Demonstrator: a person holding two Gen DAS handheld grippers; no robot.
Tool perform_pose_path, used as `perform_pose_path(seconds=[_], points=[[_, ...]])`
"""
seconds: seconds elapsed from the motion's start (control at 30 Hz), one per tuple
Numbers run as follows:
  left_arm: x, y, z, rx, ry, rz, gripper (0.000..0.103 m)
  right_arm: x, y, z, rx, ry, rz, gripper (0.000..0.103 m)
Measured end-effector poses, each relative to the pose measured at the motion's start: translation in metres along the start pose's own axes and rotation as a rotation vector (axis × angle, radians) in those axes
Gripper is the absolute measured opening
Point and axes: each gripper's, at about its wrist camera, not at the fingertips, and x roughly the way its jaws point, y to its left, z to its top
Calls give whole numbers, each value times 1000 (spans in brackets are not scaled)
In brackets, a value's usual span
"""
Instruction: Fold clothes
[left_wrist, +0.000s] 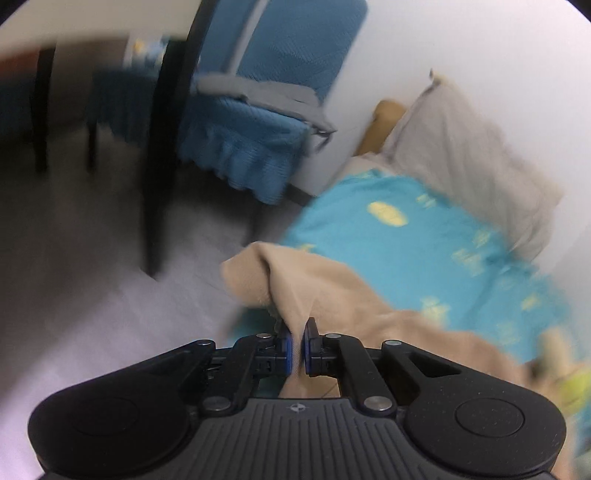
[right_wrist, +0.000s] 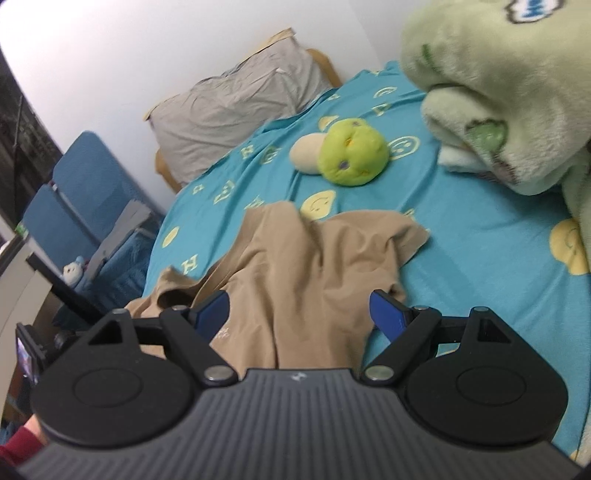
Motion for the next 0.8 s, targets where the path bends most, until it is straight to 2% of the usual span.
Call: perform_pose_path(seconds=[0.07,0.17,0.27,0.33,0.37,0.43,0.57,0.6,0.7,0.8], points=[[4,-6,-2,75,22,91,6,-1,-3,2,4,-13,-7,84],[2,-9,-11,65,49,119,11,-4,-4,3,-8,-31,-14,84],[-23,-17,-14,106,40,125,32,-8,-3,3,-25,-45,-15,84],[-51,-26,-15,171,6,135,62,-11,-3,3,-36,-55,-16,84],[-68,-32,-16,202,-14,136,68,-12,-3,3,-41,-60,-16,85],[-106,-43,-22,263,-59,110,81,-16,-4,4,-33,-68,-10,84],[-190,-66,-52,333,-135,28,94,-24,-10,6,-7,-76,3,84],[-210,-72,-64,335,-154,9,100,-26,-13,7,4,-77,6,84],[-260,-85,-100,354,-178,-84,103,-30,-22,11,52,-75,17,84],[-289,-94,-131,318,-186,-159,103,-30,-33,14,107,-66,24,84]])
